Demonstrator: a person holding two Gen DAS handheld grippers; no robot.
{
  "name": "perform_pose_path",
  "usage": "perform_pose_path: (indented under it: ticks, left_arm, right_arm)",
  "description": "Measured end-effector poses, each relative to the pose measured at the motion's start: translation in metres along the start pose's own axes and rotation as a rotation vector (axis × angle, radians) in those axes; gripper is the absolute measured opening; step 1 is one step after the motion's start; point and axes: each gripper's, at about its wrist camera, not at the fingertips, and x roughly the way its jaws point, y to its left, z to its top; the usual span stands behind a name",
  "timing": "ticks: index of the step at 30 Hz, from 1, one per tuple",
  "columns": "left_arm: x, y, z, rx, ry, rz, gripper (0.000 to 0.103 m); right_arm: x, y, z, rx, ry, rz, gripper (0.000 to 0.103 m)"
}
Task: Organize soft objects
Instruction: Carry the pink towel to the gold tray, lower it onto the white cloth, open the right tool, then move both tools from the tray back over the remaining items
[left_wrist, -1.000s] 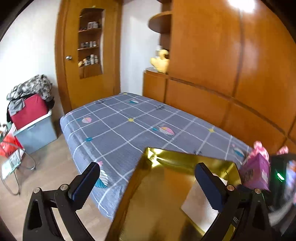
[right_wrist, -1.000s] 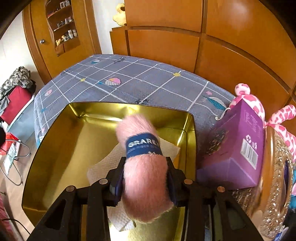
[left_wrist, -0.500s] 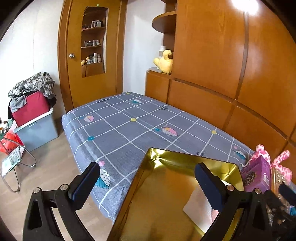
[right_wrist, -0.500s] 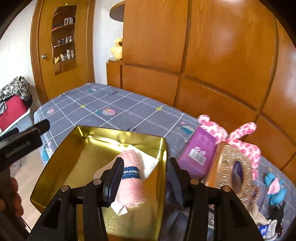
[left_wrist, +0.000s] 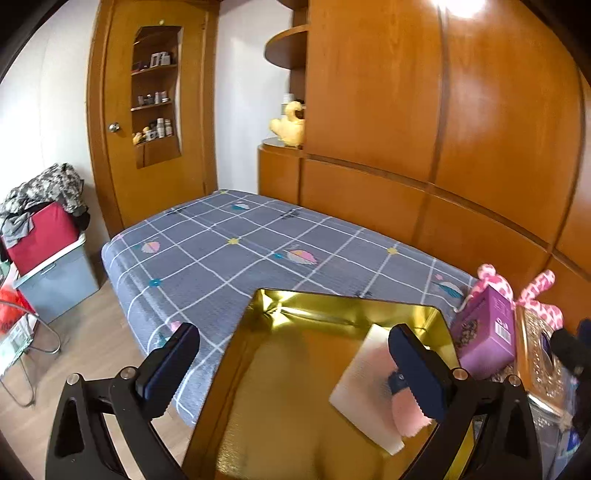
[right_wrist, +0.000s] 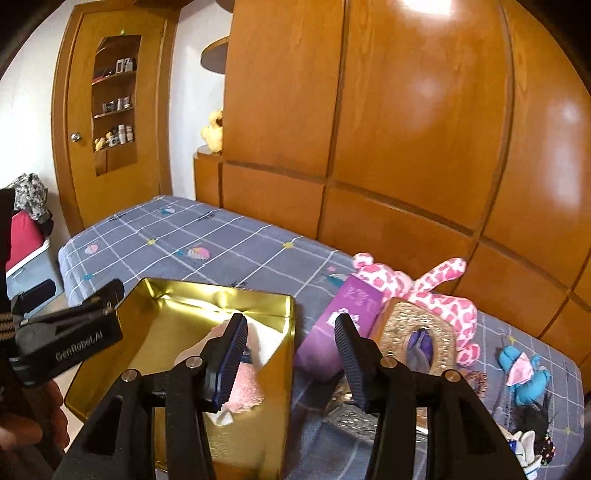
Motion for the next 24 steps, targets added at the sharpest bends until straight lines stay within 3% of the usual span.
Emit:
perform_pose_path:
  ticks: [24]
  left_arm:
    - [-0.012,-0.042,-0.028,0.095,0.033,-0.077,0.103]
  right_arm:
    - [-0.028,-0.096,-0.009,0.197,-0.052,-0.18,0.05]
